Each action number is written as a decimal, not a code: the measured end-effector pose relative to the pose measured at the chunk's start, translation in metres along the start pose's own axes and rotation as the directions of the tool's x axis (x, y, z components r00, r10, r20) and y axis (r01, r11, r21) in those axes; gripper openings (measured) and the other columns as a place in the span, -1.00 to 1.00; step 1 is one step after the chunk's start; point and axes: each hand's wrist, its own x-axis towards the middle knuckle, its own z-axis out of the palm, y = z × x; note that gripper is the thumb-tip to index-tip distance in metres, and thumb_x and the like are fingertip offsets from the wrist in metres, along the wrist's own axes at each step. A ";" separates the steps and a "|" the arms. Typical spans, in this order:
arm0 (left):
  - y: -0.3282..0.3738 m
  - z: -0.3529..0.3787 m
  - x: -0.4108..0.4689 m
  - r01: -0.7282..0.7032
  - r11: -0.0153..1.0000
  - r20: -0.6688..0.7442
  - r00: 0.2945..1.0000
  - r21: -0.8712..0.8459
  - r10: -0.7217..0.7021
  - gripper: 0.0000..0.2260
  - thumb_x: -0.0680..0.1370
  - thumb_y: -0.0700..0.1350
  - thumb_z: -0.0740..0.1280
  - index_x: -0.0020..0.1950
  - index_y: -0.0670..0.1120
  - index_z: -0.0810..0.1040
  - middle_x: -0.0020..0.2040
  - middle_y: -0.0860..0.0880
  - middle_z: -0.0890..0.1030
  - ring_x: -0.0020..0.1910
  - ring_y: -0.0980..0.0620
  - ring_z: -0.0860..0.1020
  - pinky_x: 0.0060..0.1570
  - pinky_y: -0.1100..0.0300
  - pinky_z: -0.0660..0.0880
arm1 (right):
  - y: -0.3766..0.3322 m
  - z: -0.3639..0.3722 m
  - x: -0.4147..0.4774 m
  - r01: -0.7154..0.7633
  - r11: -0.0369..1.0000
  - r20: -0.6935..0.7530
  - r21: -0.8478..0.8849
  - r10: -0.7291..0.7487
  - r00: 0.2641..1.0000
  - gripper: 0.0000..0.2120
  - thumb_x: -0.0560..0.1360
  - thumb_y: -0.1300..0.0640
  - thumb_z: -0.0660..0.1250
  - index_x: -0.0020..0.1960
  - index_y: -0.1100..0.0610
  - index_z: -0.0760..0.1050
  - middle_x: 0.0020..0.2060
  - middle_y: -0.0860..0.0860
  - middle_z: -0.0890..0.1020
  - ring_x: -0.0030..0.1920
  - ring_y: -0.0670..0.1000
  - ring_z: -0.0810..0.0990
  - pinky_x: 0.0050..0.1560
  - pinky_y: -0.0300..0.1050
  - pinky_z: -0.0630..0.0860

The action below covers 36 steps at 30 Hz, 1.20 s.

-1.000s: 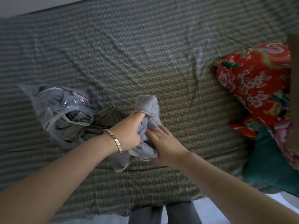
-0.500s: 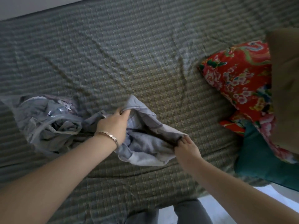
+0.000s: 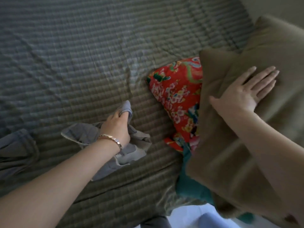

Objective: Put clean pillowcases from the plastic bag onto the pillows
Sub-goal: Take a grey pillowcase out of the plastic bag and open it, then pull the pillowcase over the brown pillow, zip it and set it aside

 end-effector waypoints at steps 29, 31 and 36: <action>-0.132 -0.075 -0.046 0.226 0.961 -0.276 0.945 0.162 -0.175 -0.59 0.36 -0.31 0.37 0.17 -0.25 0.36 0.06 -0.38 0.46 0.04 -0.36 0.46 -0.08 -0.10 0.41 | -0.091 0.037 -0.223 0.104 0.604 0.520 0.790 -0.750 0.408 -0.45 0.34 0.33 0.34 0.28 0.05 0.33 0.17 -0.02 0.43 0.14 -0.02 0.45 -0.01 -0.28 0.36; -0.146 -0.056 -0.053 0.227 0.957 -0.151 0.968 0.180 -0.201 -0.57 0.41 -0.26 0.33 0.25 -0.21 0.31 0.16 -0.33 0.44 0.13 -0.32 0.43 0.01 -0.09 0.41 | -0.116 0.081 -0.241 0.122 0.697 0.641 0.707 -0.704 0.305 -0.50 0.39 0.33 0.32 0.28 0.10 0.31 0.20 0.05 0.42 0.15 0.06 0.45 0.02 -0.18 0.42; -0.193 -0.005 -0.057 0.263 0.962 0.020 0.964 0.071 -0.265 -0.43 0.43 -0.28 0.29 0.41 -0.13 0.18 0.29 -0.24 0.38 0.23 -0.24 0.39 0.08 -0.07 0.43 | -0.129 0.139 -0.261 0.236 0.762 0.713 0.603 -0.648 0.269 -0.40 0.43 0.35 0.27 0.40 0.05 0.17 0.28 0.05 0.33 0.24 0.07 0.40 0.20 -0.13 0.41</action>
